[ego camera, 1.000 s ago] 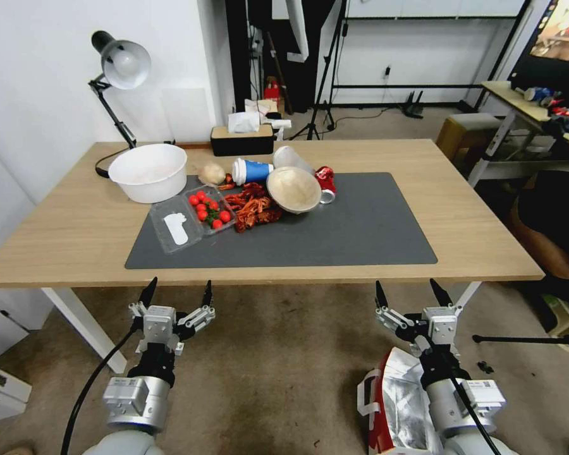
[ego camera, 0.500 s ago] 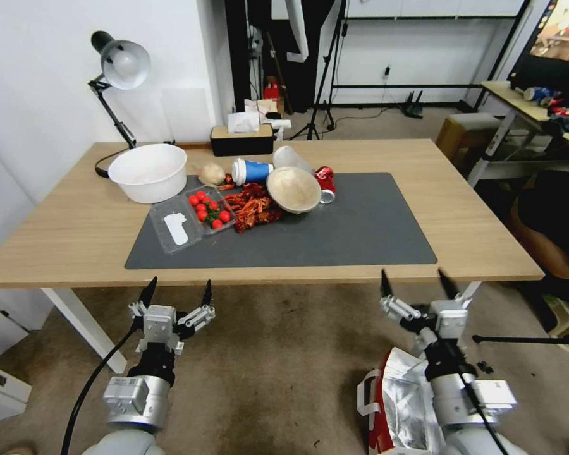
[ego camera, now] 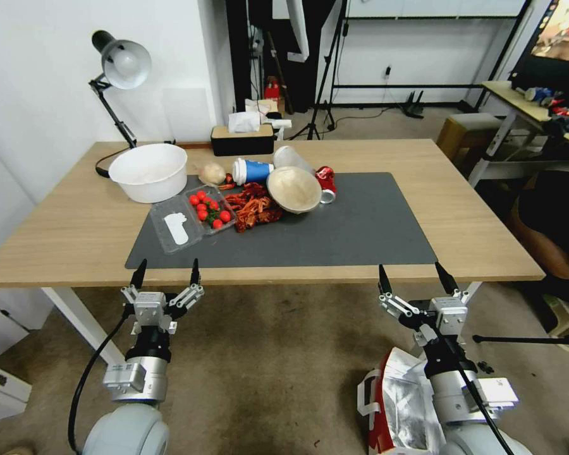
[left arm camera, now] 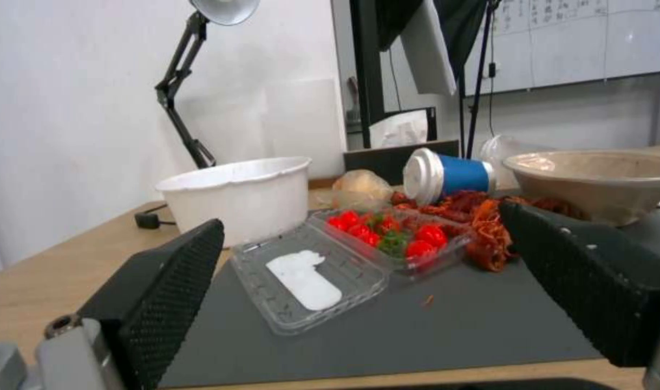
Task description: Pick up the food delivery bag from the floor and place it on the table.
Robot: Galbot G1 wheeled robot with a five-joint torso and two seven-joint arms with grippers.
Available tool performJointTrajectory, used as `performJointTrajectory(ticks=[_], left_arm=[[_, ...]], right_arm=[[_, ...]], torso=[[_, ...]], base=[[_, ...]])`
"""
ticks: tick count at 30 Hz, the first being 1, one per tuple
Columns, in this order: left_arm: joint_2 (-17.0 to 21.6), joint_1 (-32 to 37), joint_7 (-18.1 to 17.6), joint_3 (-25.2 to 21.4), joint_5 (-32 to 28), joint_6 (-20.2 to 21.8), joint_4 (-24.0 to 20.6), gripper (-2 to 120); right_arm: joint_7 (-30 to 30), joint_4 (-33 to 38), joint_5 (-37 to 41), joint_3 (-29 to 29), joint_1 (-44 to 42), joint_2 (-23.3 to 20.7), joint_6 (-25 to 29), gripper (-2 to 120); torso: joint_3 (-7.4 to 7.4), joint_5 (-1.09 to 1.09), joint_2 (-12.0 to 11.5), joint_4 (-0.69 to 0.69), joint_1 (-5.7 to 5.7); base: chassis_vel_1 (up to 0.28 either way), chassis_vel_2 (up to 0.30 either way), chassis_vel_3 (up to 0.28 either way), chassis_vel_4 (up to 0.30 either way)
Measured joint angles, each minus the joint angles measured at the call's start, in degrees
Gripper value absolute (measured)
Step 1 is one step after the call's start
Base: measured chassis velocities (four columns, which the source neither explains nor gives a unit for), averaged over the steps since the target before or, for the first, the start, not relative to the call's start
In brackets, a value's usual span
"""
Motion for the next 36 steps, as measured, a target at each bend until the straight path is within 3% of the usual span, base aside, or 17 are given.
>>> performJointTrajectory(ticks=[9, 36], left_arm=[[0.0, 0.6, -0.4, 0.0, 0.9, -0.7, 0.0, 96], [-0.1, 0.9, -0.6, 0.1, 1.1, -1.3, 0.3, 96]], right_arm=[[-0.1, 0.2, 0.0, -0.2, -0.2, 0.3, 0.1, 100], [0.7, 0.7, 1.1, 1.6, 0.3, 0.6, 0.6, 100]], torso=[[-0.22, 0.00, -0.4, 0.00, -0.18], [-4.73, 0.01, -8.5, 0.00, -3.75]], base=[[0.000, 0.000, 0.000, 0.000], [0.000, 0.000, 0.000, 0.000]])
